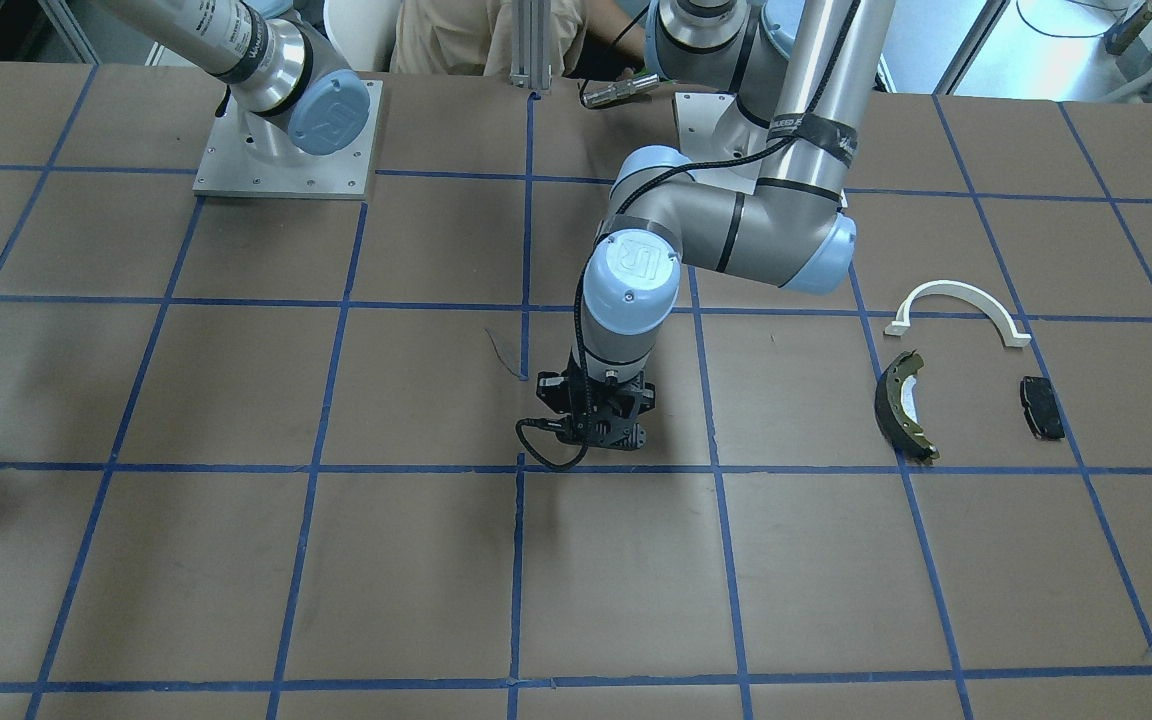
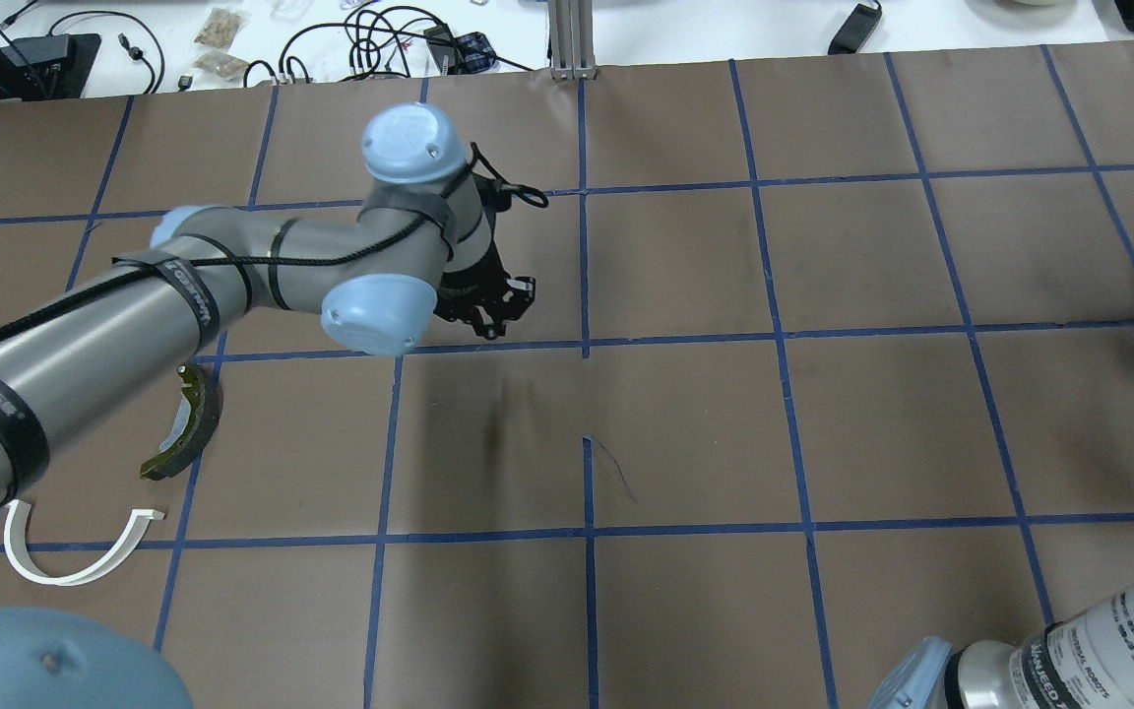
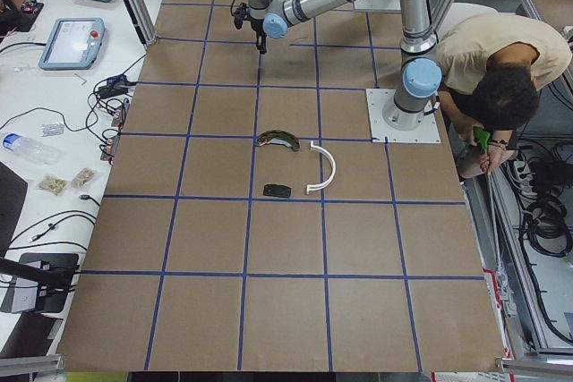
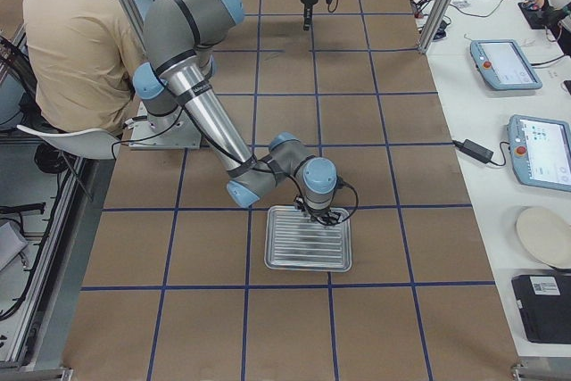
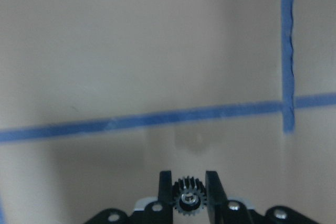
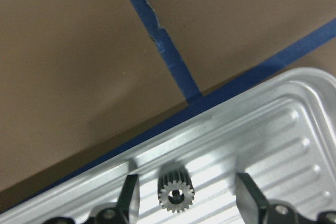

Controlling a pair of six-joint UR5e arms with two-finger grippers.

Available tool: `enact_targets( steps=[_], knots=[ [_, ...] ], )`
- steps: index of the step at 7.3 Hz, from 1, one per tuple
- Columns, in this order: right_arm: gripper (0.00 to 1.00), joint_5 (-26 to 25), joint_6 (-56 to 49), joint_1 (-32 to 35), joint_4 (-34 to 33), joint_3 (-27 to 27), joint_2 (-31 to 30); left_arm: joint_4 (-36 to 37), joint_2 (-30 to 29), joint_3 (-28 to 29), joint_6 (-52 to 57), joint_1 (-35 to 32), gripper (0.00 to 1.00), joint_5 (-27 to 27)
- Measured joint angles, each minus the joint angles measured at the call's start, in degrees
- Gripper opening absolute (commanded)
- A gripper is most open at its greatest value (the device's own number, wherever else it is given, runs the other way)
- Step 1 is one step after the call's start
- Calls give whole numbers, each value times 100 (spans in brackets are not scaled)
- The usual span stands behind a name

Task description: Place bearing gear from tray to pile

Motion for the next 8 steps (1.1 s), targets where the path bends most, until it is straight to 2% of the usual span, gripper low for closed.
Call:
enact_targets(
  steps=[2, 3, 6, 8],
  knots=[
    [4, -41, -49, 11, 6, -7, -15, -849, 36, 647, 813, 792, 0, 279],
    [0, -44, -54, 22, 9, -5, -23, -1100, 70, 806, 1353, 1210, 0, 445],
    [0, -35, 117, 177, 10, -36, -211, -1272, 177, 713, 3186, 2682, 0, 580],
    [0, -9, 1027, 666, 274, -12, -654, -1214, 187, 512, 4127, 3467, 0, 573]
  ],
)
